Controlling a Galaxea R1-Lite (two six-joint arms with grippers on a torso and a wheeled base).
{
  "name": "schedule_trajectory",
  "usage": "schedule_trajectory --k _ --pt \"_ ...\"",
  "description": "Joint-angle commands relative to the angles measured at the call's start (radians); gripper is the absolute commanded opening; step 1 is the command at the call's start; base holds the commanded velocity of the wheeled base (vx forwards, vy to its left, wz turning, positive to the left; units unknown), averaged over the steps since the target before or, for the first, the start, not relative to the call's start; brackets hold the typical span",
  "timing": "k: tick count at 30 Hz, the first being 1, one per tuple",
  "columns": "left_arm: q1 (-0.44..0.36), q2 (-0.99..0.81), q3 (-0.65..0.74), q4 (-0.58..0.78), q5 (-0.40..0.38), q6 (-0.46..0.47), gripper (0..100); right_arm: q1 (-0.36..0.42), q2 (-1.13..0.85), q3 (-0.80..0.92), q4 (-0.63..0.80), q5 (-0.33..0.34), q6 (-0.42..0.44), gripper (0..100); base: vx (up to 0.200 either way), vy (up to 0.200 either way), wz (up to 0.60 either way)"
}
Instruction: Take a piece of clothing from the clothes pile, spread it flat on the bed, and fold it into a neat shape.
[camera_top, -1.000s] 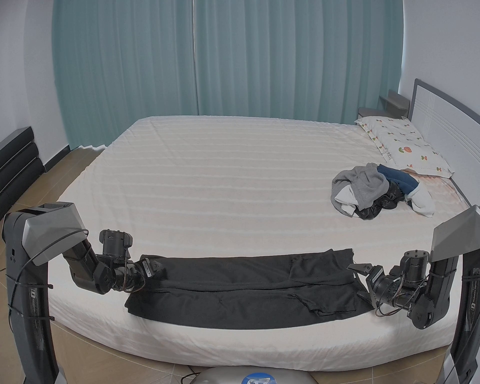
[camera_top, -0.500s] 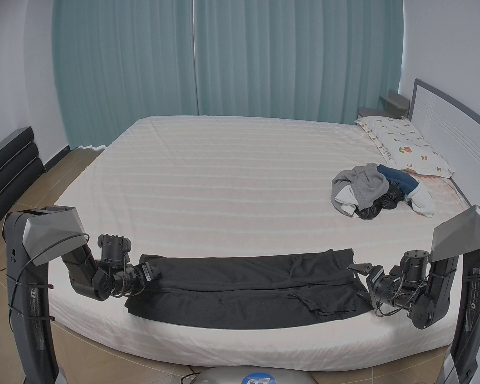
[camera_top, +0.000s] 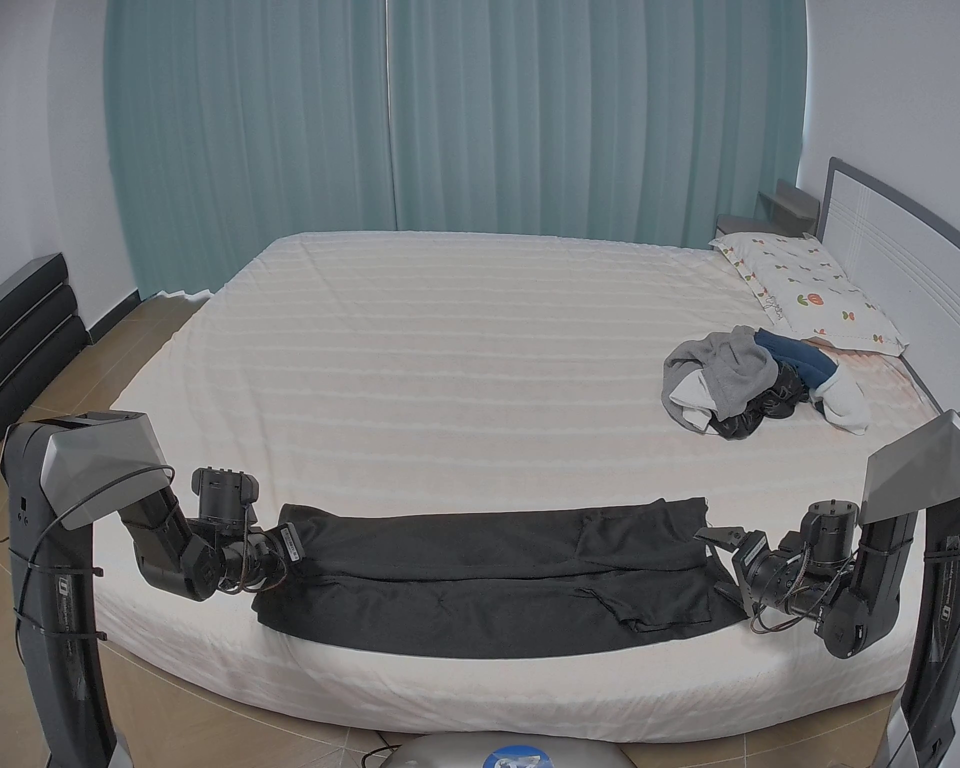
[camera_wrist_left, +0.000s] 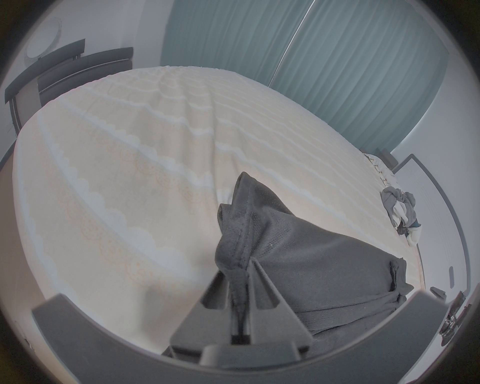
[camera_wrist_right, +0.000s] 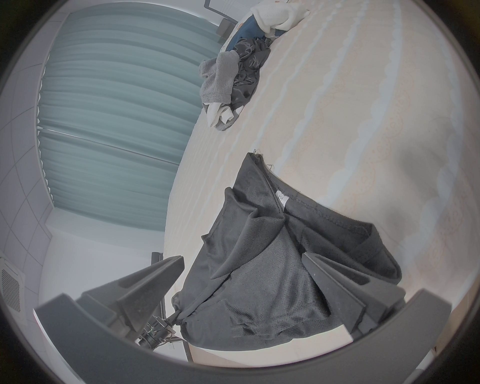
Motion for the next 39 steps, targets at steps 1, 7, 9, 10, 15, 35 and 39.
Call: schedule_trajectory --k 1,7,9,10,15,35,39 --pt "0.011 -0.028 -0.001 0.001 0.001 0.0 0 0.0 0.0 0.001 -0.001 0.0 0.0 100 0.0 0.0 0.0" --pt "0.037 -0.032 -0.004 0.002 0.001 0.003 0 0.0 0.0 0.001 -0.001 0.0 0.0 100 0.0 0.0 0.0" --pt "0.048 -0.035 -0.004 0.004 -0.001 0.005 0 0.0 0.0 0.001 -0.001 0.002 0.0 100 0.0 0.0 0.0" --pt "0.058 -0.042 -0.004 0.005 -0.002 0.006 0 0.0 0.0 0.001 -0.001 0.002 0.0 100 0.0 0.0 0.0" --pt "0.066 -0.042 -0.006 0.008 -0.005 0.008 0 0.0 0.0 0.001 -0.001 0.002 0.0 100 0.0 0.0 0.0" --pt "0.055 -0.034 0.008 0.004 -0.024 0.008 100 -0.001 0.0 0.001 -0.001 0.002 0.0 100 0.0 0.0 0.0" --pt "0.043 -0.032 0.011 0.002 -0.033 0.008 100 0.0 0.0 0.001 -0.001 0.002 0.0 100 0.0 0.0 0.0"
